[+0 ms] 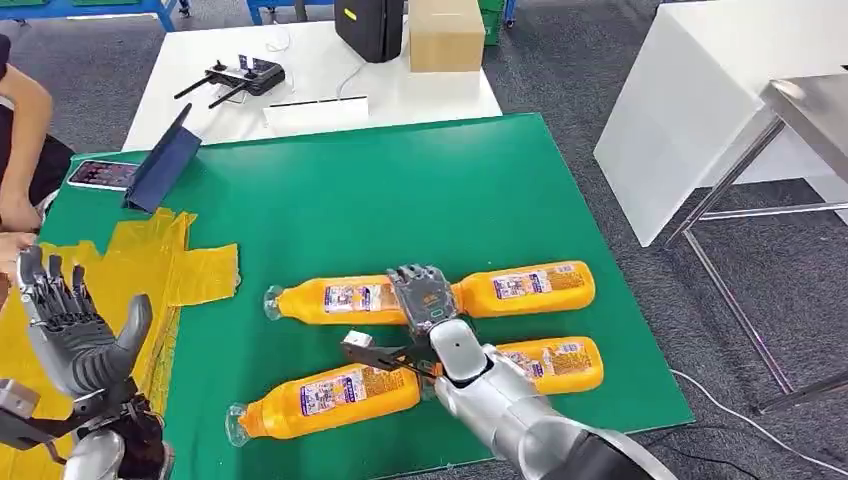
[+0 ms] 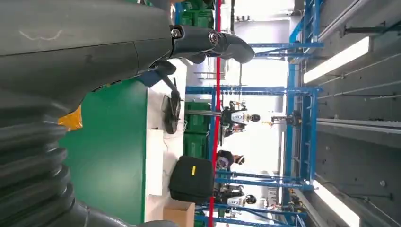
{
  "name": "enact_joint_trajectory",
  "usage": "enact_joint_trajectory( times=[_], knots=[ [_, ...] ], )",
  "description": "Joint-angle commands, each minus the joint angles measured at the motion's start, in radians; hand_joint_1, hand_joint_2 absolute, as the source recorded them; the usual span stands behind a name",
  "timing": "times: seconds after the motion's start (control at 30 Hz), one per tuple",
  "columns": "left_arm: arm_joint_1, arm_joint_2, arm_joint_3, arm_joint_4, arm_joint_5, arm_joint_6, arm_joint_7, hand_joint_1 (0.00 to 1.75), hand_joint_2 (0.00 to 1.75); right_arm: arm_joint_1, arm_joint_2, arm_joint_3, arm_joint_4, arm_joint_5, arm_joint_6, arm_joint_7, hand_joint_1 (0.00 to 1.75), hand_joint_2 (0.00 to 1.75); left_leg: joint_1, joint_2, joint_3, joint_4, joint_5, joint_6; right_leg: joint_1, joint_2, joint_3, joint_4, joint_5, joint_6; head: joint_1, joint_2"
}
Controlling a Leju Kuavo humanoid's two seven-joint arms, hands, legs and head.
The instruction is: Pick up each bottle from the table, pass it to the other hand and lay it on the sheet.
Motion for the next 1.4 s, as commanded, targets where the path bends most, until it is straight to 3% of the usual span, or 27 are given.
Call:
enact_joint_trajectory(
  times=[0.03, 0.1, 0.37, 0.57, 0.63, 1.1, 1.4],
  knots=[
    [0.028, -0.009, -0.061, -0.023, -0.023, -0.023, 0.007, 0.0, 1.75, 0.114, -0.033, -0.306, -0.307, -0.237, -0.145, -0.309, 1.75, 1.75, 0.001, -0.003, 0.0, 0.0, 0.0, -0.001, 0.001, 0.0, 0.001, -0.001, -0.001, 0.0, 0.0, 0.0],
    [0.027, 0.001, -0.102, 0.002, -0.037, -0.031, 0.018, 0.0, 1.75, 0.162, -0.028, -0.334, -0.4, -0.36, -0.111, -0.395, 1.75, 1.75, 0.002, -0.006, 0.003, 0.001, -0.002, -0.001, 0.001, -0.001, 0.004, 0.0, -0.003, 0.0, 0.0, 0.0],
    [-0.008, 0.023, -0.251, 0.089, -0.061, -0.119, 0.072, 0.0, 1.75, 0.321, -0.032, -0.338, -0.673, -0.658, -0.048, -0.578, 1.75, 1.75, 0.002, -0.01, 0.004, 0.0, -0.001, -0.002, 0.001, -0.005, 0.006, -0.001, -0.003, -0.001, 0.0, 0.0],
    [-0.008, 0.027, -0.256, 0.104, -0.025, -0.133, 0.097, 0.0, 1.75, 0.403, -0.049, -0.322, -0.813, -0.773, 0.032, -0.61, 1.75, 1.75, 0.0, -0.005, 0.001, -0.001, 0.0, -0.001, 0.0, -0.002, 0.002, -0.001, -0.001, 0.0, 0.0, 0.0],
    [-0.004, 0.04, -0.267, 0.119, 0.028, -0.204, 0.129, 0.0, 1.75, 0.459, -0.065, -0.304, -0.894, -0.812, 0.058, -0.629, 1.75, 1.75, 0.002, -0.008, 0.004, -0.001, -0.002, -0.002, 0.001, -0.003, 0.005, -0.001, -0.003, -0.001, 0.0, 0.0],
    [-0.076, 0.071, -0.306, 0.191, 0.139, -0.32, 0.18, 0.0, 1.75, 0.406, -0.056, -0.252, -0.774, -0.793, 0.096, -0.626, 1.75, 1.75, 0.001, -0.003, 0.002, -0.001, -0.001, -0.001, 0.001, 0.0, 0.003, -0.002, -0.001, -0.001, 0.0, 0.0],
    [-0.103, 0.074, -0.323, 0.187, 0.25, -0.38, 0.18, 0.0, 1.75, 0.34, -0.031, -0.18, -0.591, -0.724, 0.058, -0.635, 1.75, 1.75, 0.001, -0.002, 0.003, -0.001, -0.001, -0.001, 0.001, 0.001, 0.003, -0.002, 0.0, -0.001, 0.0, 0.0]
  ],
)
